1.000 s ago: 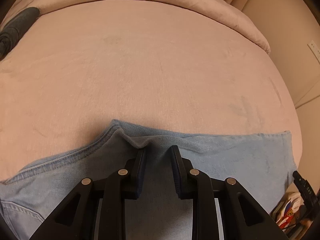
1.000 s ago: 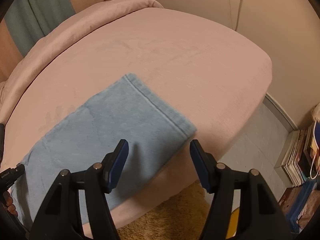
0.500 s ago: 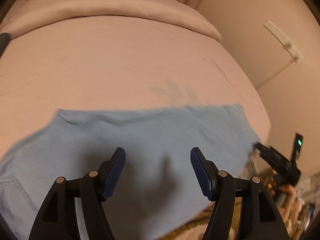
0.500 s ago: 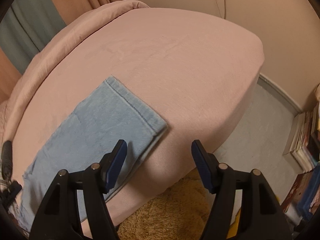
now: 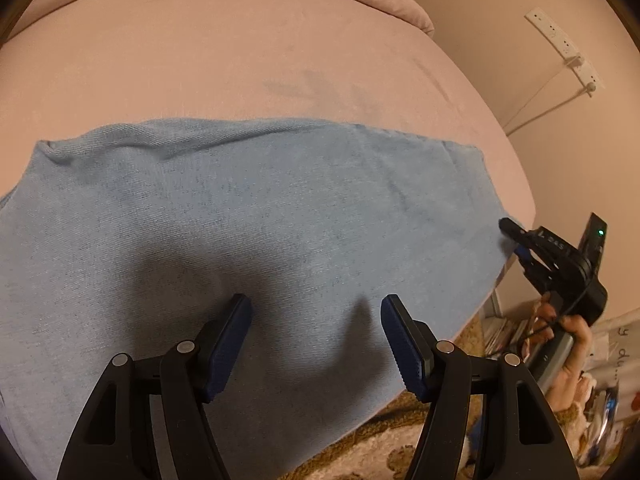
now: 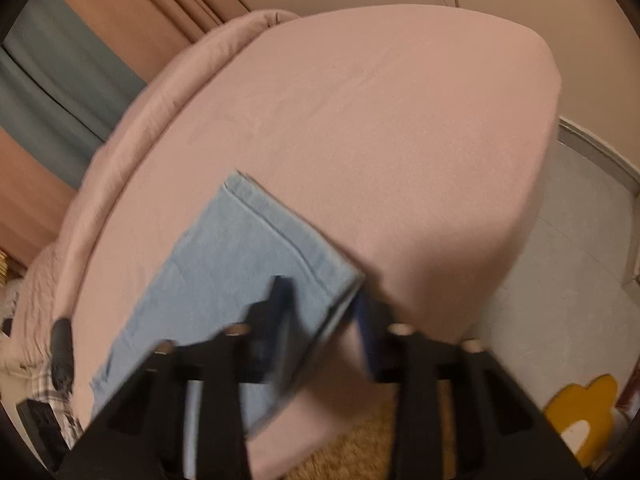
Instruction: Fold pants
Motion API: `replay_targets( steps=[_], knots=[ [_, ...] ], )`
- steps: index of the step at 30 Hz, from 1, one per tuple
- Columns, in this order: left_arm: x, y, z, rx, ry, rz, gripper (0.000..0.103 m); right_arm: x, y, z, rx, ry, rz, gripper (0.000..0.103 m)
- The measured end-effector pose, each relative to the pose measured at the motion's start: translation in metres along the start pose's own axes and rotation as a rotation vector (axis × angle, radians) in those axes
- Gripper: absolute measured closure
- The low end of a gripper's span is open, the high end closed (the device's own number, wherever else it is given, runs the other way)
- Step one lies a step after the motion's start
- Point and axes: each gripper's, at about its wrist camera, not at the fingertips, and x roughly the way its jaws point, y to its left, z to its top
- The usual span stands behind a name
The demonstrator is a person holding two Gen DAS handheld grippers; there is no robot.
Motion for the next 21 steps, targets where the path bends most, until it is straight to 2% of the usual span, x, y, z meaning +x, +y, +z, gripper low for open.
replay_targets(
  steps=[3, 5, 8, 12, 17, 21],
  knots=[
    [-0.011, 0.006, -0.003, -0.023, 0.002, -0.033, 0.036, 0.003, 0.006, 0.001, 0.007, 0.008, 0.005, 0.088],
    [-0.03, 0.015, -0.005, -0.039, -0.001, -0.062, 0.036, -0.009, 0.022, 0.004, -0.042, -0.028, 0.019, 0.088],
    [-0.051, 0.021, -0.002, -0.06, -0.043, -0.113, 0.036, -0.03, 0.061, 0.004, -0.159, -0.076, 0.1, 0.088],
    [-0.078, 0.033, 0.002, -0.087, -0.115, -0.183, 0.025, -0.061, 0.132, -0.023, -0.406, -0.102, 0.23, 0.088],
    [-0.075, 0.047, 0.012, -0.139, -0.107, -0.205, 0.024, -0.044, 0.188, -0.084, -0.595, 0.084, 0.362, 0.088],
    [-0.054, 0.051, 0.021, -0.163, -0.061, -0.237, 0.024, -0.013, 0.203, -0.118, -0.655, 0.217, 0.355, 0.088]
  ],
)
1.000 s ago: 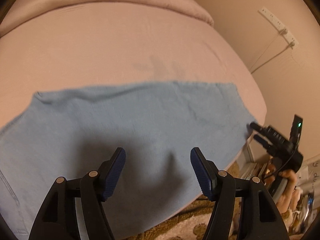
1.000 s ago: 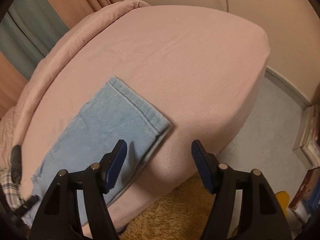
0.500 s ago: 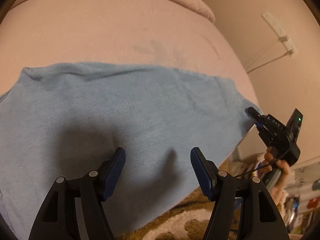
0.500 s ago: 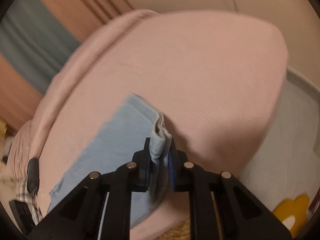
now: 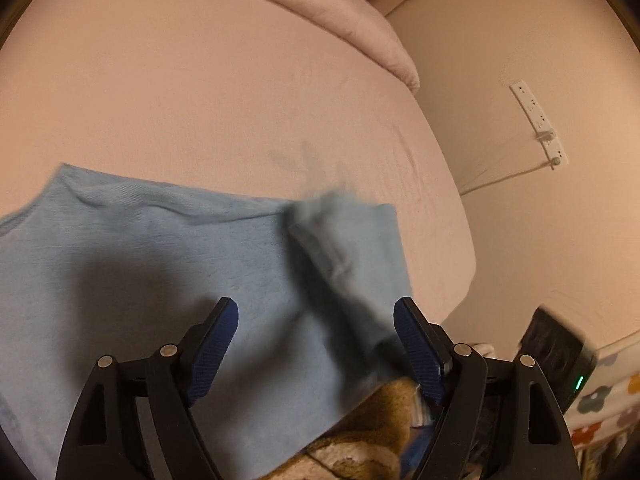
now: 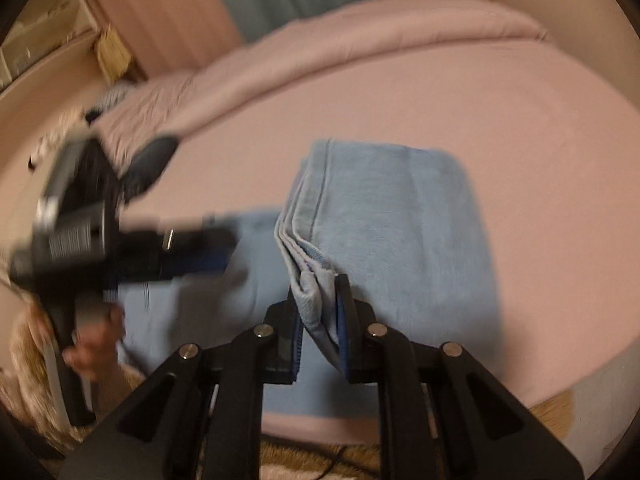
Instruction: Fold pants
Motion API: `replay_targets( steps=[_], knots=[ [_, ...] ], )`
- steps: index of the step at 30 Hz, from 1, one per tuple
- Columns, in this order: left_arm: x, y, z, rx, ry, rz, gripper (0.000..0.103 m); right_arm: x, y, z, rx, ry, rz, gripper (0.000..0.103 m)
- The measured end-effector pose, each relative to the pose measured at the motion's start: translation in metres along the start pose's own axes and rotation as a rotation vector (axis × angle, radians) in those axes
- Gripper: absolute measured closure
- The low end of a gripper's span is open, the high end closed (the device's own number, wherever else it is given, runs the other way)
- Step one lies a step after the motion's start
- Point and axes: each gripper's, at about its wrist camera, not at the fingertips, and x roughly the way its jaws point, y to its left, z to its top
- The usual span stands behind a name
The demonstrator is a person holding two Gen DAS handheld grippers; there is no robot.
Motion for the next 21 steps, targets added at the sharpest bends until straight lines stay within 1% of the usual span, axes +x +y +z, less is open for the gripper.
replay_targets(
  steps=[2, 3, 5, 6, 7, 8, 9, 11, 13, 14, 15, 17, 19, 20, 21],
  knots=[
    [0.008, 0.002, 0.002, -0.018, 0.025, 0.002, 0.024, 0.013, 0.006, -0.01, -0.016, 0.048, 0.01, 0.088],
    [0.016, 0.003, 0.004, -0.033, 0.035, 0.008, 0.024, 0.014, 0.006, -0.012, -0.02, 0.053, 0.006, 0.088],
    [0.025, 0.002, 0.006, -0.048, 0.041, -0.014, 0.024, 0.014, 0.005, -0.015, -0.018, 0.059, 0.007, 0.088],
    [0.031, 0.002, 0.005, -0.058, 0.058, -0.037, 0.027, 0.013, 0.007, -0.017, -0.015, 0.056, 0.012, 0.088],
    [0.034, 0.002, 0.006, -0.061, 0.067, -0.047, 0.046, 0.012, 0.008, -0.018, -0.016, 0.054, 0.014, 0.088],
    [0.036, 0.0, 0.005, -0.056, 0.069, -0.043, 0.062, 0.01, 0.01, -0.018, -0.028, 0.052, 0.012, 0.088],
    [0.037, -0.003, 0.005, -0.028, 0.074, -0.015, 0.095, 0.009, 0.012, -0.017, -0.039, 0.05, 0.007, 0.088],
    [0.03, -0.01, 0.002, 0.027, 0.051, 0.04, 0.096, 0.007, 0.017, -0.018, -0.052, 0.058, -0.006, 0.088],
    [0.013, -0.018, -0.001, 0.07, 0.009, 0.076, 0.097, 0.009, 0.025, -0.016, -0.059, 0.062, -0.002, 0.088],
    [0.002, -0.02, -0.002, 0.089, -0.013, 0.091, 0.097, 0.007, 0.032, -0.017, -0.067, 0.059, 0.011, 0.087],
    [-0.012, -0.022, -0.004, 0.108, -0.04, 0.102, 0.097, 0.005, 0.038, -0.016, -0.077, 0.053, 0.03, 0.085],
    [-0.03, -0.023, -0.008, 0.136, -0.069, 0.129, 0.097, 0.002, 0.046, -0.013, -0.074, 0.055, 0.083, 0.083],
    [-0.047, -0.016, -0.012, 0.146, -0.084, 0.163, 0.097, 0.0, 0.053, -0.01, -0.058, 0.075, 0.13, 0.066],
    [-0.052, -0.011, -0.015, 0.146, -0.082, 0.178, 0.097, 0.0, 0.056, -0.01, -0.063, 0.077, 0.133, 0.064],
    [-0.053, -0.005, -0.017, 0.146, -0.081, 0.192, 0.097, -0.002, 0.059, -0.01, -0.075, 0.076, 0.13, 0.06]
  ],
)
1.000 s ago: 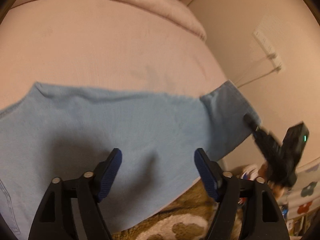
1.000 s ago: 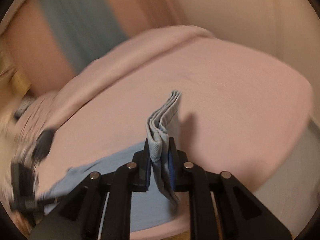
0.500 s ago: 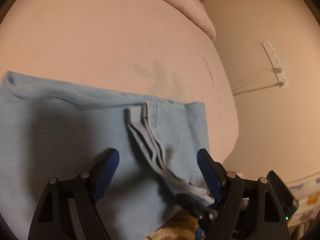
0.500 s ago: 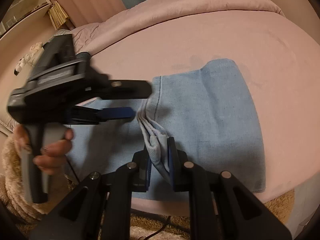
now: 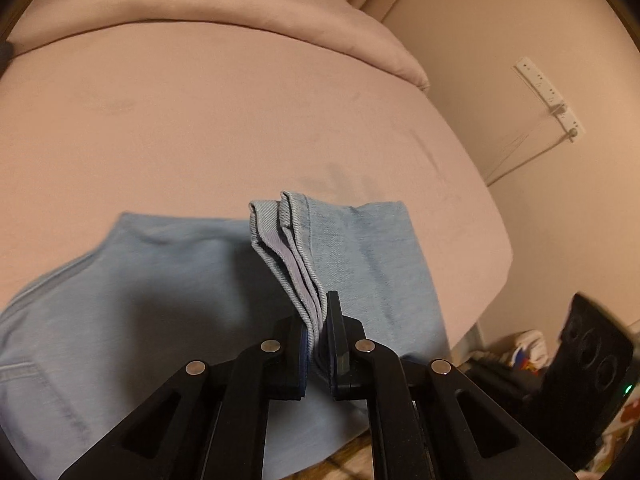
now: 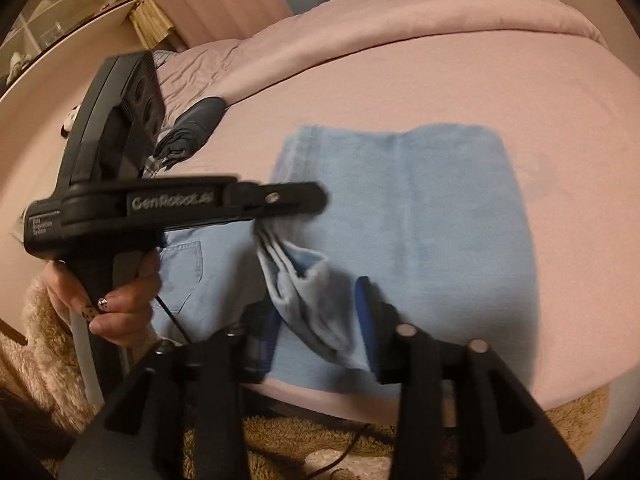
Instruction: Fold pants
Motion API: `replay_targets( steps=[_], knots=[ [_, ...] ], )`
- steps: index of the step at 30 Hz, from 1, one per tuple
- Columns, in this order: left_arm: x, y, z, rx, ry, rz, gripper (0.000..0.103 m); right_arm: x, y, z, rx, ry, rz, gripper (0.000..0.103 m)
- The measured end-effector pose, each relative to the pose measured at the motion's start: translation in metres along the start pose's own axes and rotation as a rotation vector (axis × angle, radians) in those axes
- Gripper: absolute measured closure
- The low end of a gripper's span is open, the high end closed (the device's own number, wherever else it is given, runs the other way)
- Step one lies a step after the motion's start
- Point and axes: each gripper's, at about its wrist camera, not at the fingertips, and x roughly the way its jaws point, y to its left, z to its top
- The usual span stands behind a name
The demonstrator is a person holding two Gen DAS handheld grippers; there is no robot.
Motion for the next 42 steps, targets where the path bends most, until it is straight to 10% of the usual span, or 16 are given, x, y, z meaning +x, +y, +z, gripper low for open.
replay_targets(
  steps=[11, 15, 35, 42],
  knots=[
    [0.044, 0.036, -0.015, -0.039, 0.08, 0.106, 0.097, -0.023, -0.04, -0.001, 0.077, 0.021, -0.188, 0.044],
    [0.043, 0.034, -0.014, -0.03, 0.075, 0.123, 0.097, -0.019, -0.063, 0.004, 0.136, 0.035, -0.347, 0.064],
    [0.016, -0.012, -0.016, 0.013, 0.017, 0.055, 0.084, 0.003, -0.076, -0.001, 0.131, 0.089, -0.392, 0.066],
    [0.058, -0.013, -0.03, 0.024, 0.105, 0.151, 0.084, 0.007, -0.076, -0.002, 0.13, 0.086, -0.399, 0.065]
  ],
)
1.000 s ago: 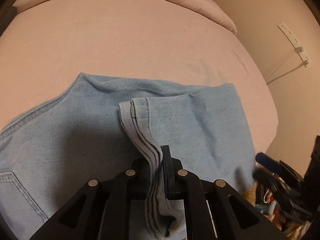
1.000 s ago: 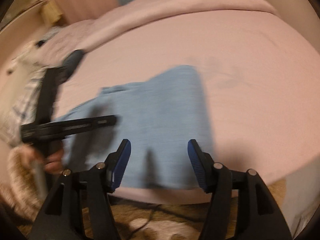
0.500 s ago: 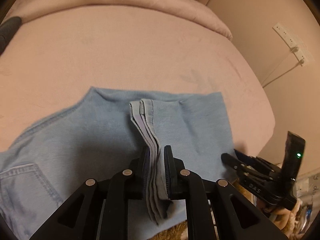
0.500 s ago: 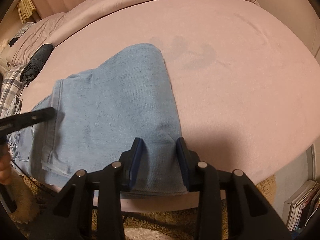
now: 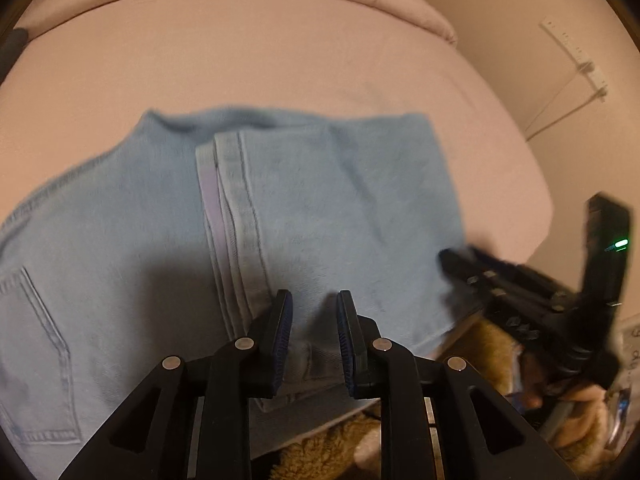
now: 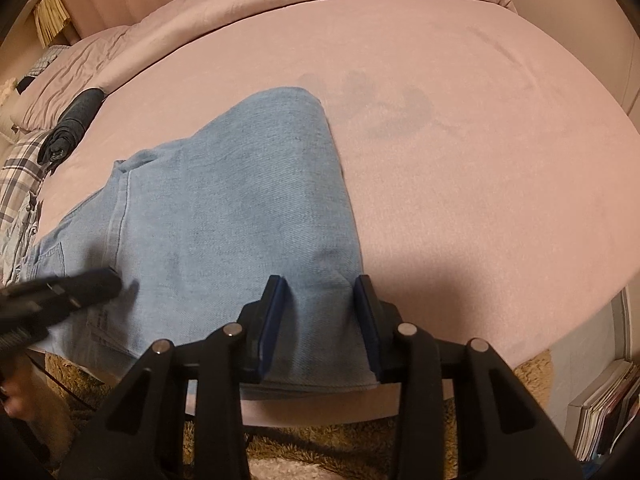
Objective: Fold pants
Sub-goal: 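Fold the seam edge over with the left tool while the right tool presses the stack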
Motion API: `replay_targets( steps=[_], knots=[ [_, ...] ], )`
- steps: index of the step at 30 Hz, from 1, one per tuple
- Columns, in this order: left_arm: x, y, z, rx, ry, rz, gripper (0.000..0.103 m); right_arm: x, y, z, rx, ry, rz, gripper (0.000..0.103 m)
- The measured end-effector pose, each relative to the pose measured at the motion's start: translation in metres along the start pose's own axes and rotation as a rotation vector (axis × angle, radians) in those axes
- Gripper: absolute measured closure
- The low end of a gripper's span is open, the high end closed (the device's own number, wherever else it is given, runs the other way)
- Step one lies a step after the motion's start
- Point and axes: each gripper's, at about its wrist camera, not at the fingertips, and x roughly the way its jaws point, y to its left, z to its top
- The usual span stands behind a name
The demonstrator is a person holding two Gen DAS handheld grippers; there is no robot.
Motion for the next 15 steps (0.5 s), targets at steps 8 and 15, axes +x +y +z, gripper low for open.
replay_targets(
  steps=[8, 15],
  knots=[
    [0.011, -0.016, -0.002, 0.019, -0.035, 0.059, 0.084, -0.003, 0.001, 0.004, -0.002, 0.021, -0.003, 0.065],
    [0.012, -0.014, -0.008, -0.018, -0.045, 0.034, 0.084, -0.032, 0.005, 0.052, -0.061, -0.129, -0.024, 0.07]
  ],
)
